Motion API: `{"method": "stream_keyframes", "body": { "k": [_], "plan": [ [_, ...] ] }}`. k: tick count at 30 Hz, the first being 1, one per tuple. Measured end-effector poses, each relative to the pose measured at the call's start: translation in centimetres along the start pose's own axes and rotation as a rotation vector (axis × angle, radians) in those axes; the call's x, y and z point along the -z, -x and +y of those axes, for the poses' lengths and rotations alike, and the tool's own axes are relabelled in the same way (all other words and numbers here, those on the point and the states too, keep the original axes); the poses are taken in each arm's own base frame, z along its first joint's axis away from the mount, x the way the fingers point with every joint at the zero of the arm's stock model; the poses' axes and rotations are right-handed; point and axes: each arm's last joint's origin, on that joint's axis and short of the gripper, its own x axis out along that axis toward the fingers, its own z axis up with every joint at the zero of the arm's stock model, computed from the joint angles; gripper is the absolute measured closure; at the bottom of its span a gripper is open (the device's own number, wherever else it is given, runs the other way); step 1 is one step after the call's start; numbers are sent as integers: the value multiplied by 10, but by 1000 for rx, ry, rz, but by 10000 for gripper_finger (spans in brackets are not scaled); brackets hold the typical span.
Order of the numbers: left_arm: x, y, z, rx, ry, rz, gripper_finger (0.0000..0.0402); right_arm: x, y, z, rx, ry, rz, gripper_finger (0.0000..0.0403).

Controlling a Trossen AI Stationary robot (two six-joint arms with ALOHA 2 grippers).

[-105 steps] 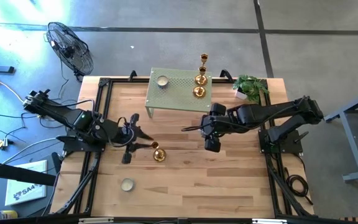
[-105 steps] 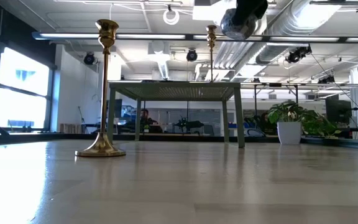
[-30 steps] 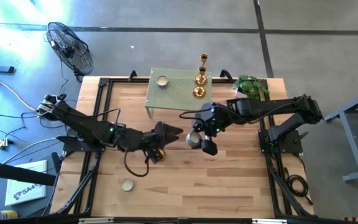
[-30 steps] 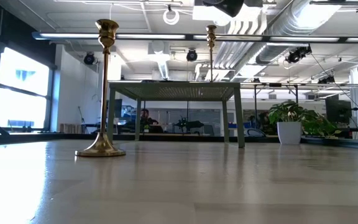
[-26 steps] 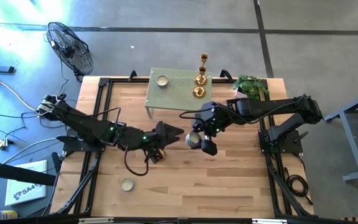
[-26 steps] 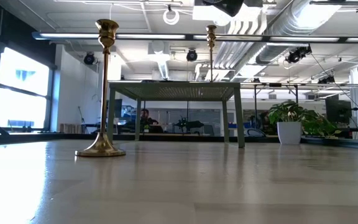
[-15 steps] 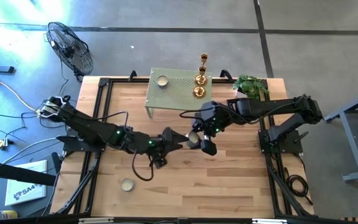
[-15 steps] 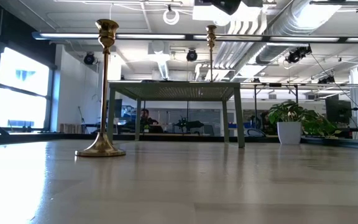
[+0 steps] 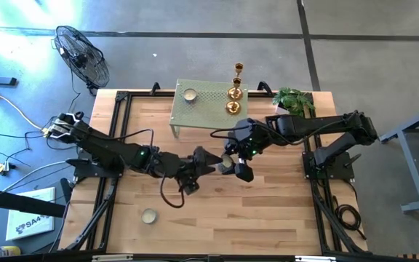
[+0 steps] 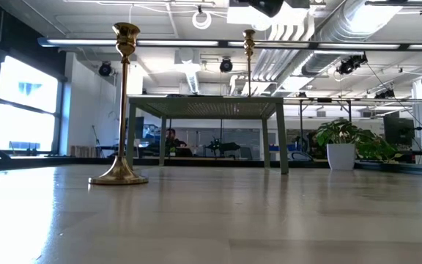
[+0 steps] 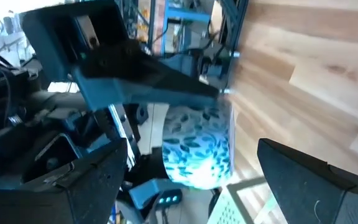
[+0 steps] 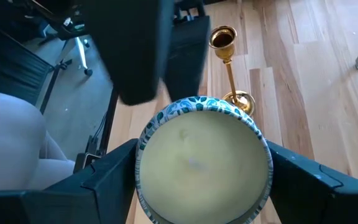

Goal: Stock candles and holders on shelf
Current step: Align the right light blue scented candle with the other scented candle on the shelf

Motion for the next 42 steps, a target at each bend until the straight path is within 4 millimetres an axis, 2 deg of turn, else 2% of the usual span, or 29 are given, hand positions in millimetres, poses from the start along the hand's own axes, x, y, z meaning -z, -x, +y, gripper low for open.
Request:
{"method": "stream_keyframes", "body": {
  "k": [26, 42],
  "plan": [
    [0, 0, 0, 6, 3, -6, 46, -4, 0, 2, -58, -16, -26, 114],
    [-2, 0, -1, 22, 100, -57, 46, -4, 0, 3, -62, -14, -28, 114]
  ]
}}
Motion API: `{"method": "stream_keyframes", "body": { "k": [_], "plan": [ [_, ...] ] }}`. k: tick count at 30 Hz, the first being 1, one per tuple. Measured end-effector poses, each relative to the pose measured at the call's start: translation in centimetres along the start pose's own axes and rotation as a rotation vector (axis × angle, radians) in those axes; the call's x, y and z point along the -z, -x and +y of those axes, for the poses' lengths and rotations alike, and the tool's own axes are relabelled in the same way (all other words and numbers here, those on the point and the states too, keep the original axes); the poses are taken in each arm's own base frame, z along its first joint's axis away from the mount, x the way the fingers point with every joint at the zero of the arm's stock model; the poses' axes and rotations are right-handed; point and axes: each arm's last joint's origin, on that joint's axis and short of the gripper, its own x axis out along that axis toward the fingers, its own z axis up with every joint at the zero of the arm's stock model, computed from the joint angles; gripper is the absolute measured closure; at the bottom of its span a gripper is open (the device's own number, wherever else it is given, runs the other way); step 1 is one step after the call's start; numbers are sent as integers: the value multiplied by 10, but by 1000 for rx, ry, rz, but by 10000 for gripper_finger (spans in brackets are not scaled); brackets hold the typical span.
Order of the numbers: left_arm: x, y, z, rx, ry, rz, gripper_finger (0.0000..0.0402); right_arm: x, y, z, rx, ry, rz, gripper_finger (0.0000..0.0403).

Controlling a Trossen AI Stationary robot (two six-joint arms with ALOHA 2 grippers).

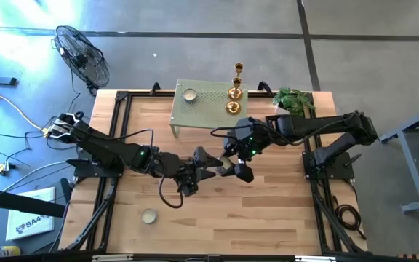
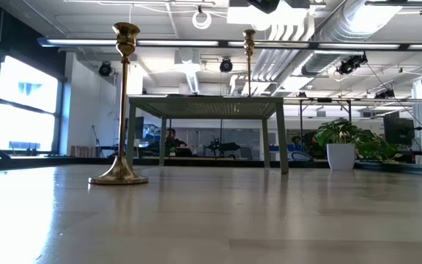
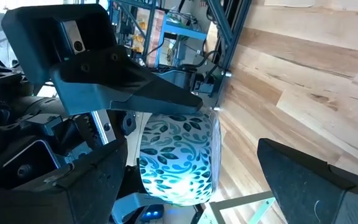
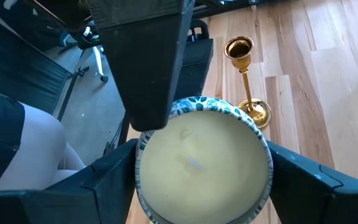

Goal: Stock candles and holders on shelf
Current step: Align the right light blue scented candle with the other scented candle on the shelf

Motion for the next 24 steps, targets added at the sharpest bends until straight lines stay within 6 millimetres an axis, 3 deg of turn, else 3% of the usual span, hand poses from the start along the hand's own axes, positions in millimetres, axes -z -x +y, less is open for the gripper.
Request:
{"method": "stream_keyframes", "body": {
  "k": [11, 24],
  "plan": [
    [0, -2, -2, 4, 24, 0, 46, 1, -15, -3, -58, -17, 42, 114],
    [0, -3, -3, 9, 11, 9, 46, -8, -8, 1, -42, 33, 14, 114]
  ]
}}
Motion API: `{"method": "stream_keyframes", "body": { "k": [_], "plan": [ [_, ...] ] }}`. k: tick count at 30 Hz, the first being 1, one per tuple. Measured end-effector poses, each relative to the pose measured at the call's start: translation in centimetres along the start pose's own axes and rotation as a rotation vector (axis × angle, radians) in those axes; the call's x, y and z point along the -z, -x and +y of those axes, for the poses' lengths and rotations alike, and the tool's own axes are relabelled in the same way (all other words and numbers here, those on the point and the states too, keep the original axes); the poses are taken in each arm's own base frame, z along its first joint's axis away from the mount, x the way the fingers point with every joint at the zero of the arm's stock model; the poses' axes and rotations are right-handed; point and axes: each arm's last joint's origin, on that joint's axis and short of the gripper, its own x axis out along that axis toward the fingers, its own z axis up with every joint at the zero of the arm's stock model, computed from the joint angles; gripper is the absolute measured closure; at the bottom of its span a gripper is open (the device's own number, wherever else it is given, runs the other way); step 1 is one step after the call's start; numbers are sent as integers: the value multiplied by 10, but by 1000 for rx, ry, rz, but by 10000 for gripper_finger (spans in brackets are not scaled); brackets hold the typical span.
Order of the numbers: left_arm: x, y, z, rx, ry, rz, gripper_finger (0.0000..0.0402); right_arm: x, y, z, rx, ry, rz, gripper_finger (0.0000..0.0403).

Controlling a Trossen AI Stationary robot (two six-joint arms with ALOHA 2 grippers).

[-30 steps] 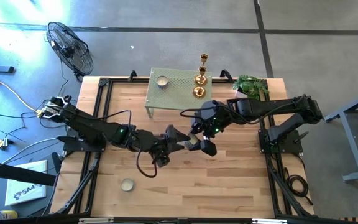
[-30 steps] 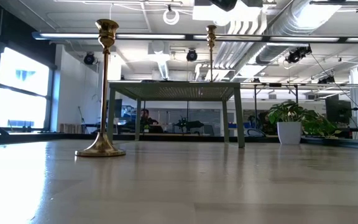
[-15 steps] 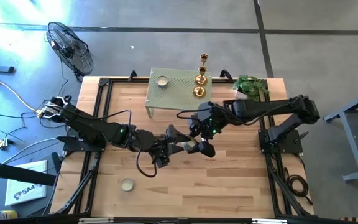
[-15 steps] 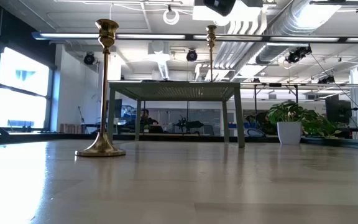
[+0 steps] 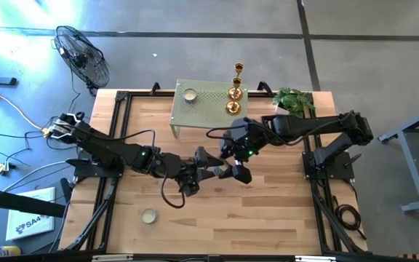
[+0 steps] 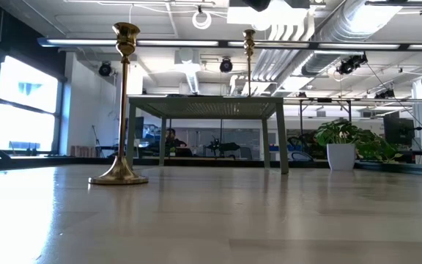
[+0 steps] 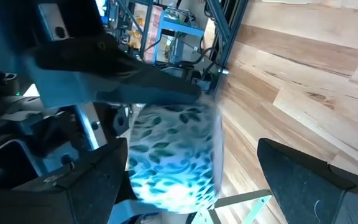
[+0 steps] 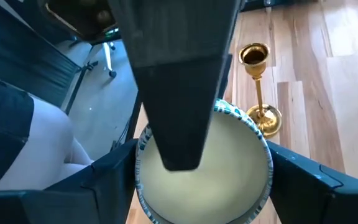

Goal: Stock candles and holders on shelf
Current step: Align the right light blue scented candle with the other scented candle on the shelf

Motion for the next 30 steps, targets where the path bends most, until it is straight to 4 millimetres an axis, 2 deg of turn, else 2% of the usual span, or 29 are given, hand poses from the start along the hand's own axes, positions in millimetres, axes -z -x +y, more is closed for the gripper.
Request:
{"method": "stream_keyframes", "body": {
  "k": [30],
  "plan": [
    [2, -6, 5, -37, 10, -45, 46, 0, 0, 1, -31, -28, 9, 114]
  ]
}}
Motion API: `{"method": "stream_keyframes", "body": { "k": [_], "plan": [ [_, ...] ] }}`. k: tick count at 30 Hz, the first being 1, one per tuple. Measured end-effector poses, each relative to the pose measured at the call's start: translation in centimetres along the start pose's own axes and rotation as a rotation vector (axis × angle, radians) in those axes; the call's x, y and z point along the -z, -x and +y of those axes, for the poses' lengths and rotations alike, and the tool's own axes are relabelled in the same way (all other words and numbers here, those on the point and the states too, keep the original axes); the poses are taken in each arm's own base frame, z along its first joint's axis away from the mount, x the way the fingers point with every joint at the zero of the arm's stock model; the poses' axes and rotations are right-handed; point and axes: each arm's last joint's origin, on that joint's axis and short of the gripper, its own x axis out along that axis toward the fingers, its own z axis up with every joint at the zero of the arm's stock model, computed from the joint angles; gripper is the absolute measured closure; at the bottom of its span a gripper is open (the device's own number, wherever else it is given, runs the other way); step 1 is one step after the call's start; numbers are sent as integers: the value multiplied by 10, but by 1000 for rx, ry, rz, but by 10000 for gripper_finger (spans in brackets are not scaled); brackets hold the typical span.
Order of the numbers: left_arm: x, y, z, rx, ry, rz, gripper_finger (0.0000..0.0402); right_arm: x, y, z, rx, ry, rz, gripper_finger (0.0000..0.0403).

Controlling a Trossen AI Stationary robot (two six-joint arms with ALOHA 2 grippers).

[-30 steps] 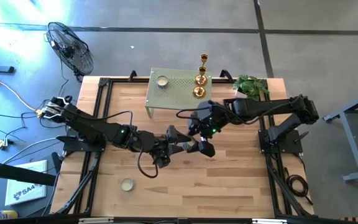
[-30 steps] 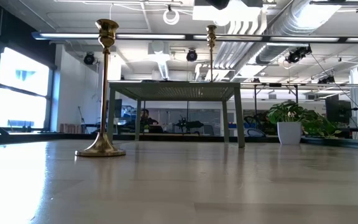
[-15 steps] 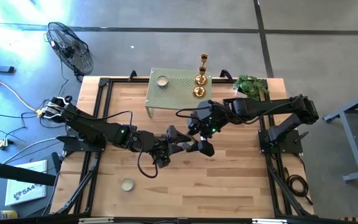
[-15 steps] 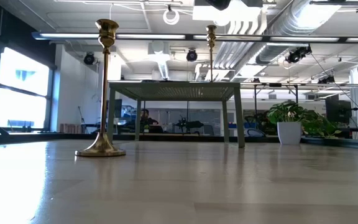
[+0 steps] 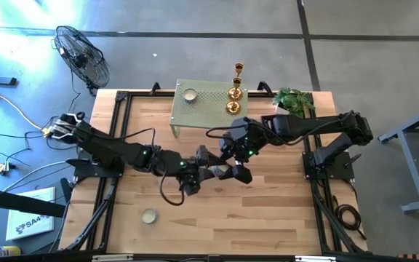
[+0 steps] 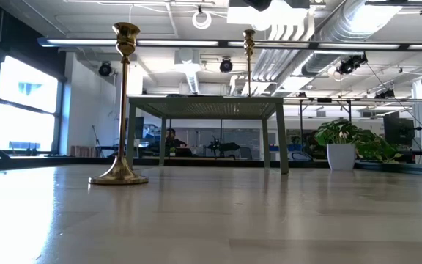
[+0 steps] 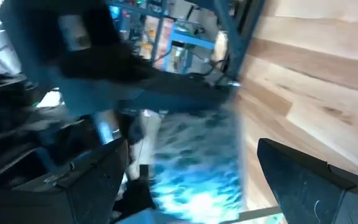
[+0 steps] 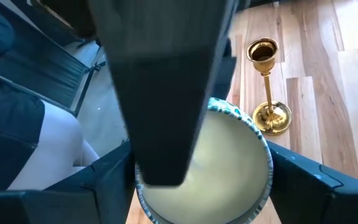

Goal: Stock candles and holders on shelf
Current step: Align the right light blue scented candle with the other scented candle on the shelf

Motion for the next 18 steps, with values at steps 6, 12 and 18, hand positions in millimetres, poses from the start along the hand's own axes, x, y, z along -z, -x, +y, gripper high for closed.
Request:
{"method": "stream_keyframes", "body": {
  "k": [6, 12, 18],
  "plan": [
    [0, -7, -7, 14, 17, 20, 46, 1, 0, 0, 3, 5, 10, 114],
    [-1, -8, -7, -3, -7, 19, 51, 1, 0, 0, -2, 3, 16, 114],
    [-1, -9, -7, 1, -12, 20, 109, 1, 0, 0, -3, 2, 16, 114]
  ]
}}
